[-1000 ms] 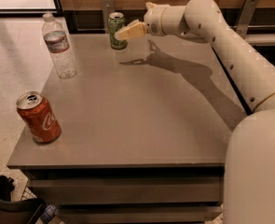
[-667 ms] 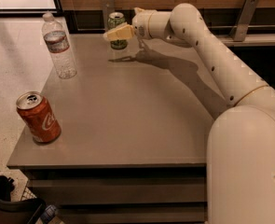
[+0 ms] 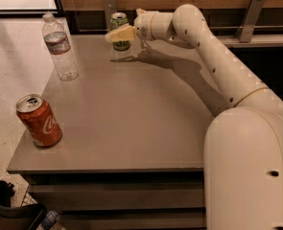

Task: Move green can near coke can

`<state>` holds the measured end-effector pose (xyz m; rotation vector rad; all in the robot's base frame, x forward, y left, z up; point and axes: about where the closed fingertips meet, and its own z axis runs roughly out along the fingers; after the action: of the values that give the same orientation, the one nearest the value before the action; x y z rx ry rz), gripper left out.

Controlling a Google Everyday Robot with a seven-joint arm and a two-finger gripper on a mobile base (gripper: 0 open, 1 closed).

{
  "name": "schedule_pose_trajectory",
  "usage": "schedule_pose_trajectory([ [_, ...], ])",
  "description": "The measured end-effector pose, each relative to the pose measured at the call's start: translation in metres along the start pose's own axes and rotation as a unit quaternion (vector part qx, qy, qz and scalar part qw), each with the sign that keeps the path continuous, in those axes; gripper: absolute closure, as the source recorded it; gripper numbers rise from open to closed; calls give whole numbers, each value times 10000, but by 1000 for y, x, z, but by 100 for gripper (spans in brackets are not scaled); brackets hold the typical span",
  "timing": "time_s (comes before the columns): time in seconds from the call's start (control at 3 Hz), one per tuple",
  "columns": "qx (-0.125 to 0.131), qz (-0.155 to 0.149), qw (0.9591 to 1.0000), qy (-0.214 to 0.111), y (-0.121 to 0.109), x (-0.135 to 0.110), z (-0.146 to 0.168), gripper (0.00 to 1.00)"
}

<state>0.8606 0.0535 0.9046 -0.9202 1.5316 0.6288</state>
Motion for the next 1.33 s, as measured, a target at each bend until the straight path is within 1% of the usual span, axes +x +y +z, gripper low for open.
schedule_pose_trajectory([
  [0.33, 39, -17, 10000, -74, -6, -6, 1, 18],
  [1.33, -40, -4, 10000, -67, 2, -4, 10, 87],
])
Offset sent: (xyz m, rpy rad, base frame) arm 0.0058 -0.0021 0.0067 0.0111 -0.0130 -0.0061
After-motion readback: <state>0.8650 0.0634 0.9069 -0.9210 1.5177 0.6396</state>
